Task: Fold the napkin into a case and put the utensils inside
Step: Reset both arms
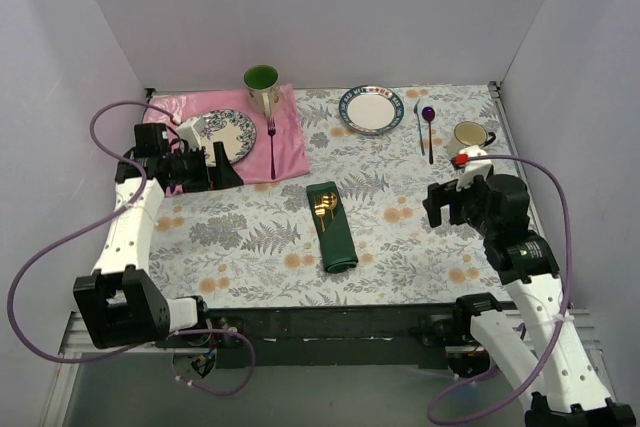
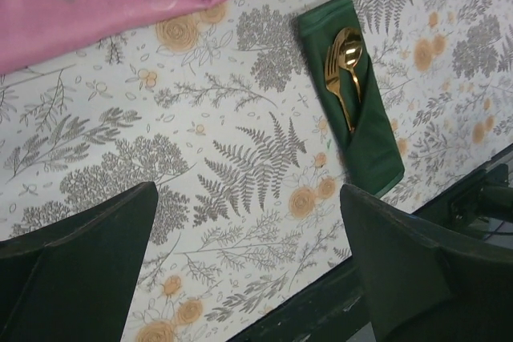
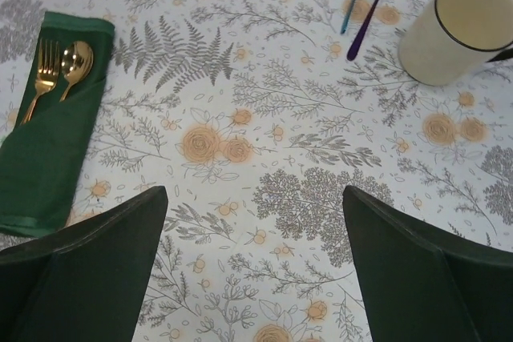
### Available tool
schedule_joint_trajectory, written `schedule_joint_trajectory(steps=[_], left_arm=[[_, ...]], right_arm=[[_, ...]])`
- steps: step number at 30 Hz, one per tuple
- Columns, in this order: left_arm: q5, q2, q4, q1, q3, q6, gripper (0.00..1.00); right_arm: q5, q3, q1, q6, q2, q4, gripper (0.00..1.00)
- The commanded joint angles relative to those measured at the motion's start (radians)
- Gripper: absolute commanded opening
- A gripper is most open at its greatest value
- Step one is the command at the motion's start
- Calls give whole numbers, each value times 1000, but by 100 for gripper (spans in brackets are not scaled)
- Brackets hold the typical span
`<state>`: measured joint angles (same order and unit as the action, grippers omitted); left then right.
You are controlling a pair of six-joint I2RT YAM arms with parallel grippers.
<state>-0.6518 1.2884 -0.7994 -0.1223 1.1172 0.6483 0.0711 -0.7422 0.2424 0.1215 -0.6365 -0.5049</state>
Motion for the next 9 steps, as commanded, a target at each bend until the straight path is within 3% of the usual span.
schedule_joint_trajectory(steps=[1,9], left_arm=[[83,-130,61,13,-79,13,98],[198,-143,43,15,-50,56,98]], right_arm=[[75,-11,-115,-108,37,32,98],[85,3,-137,-114,43,48,99]])
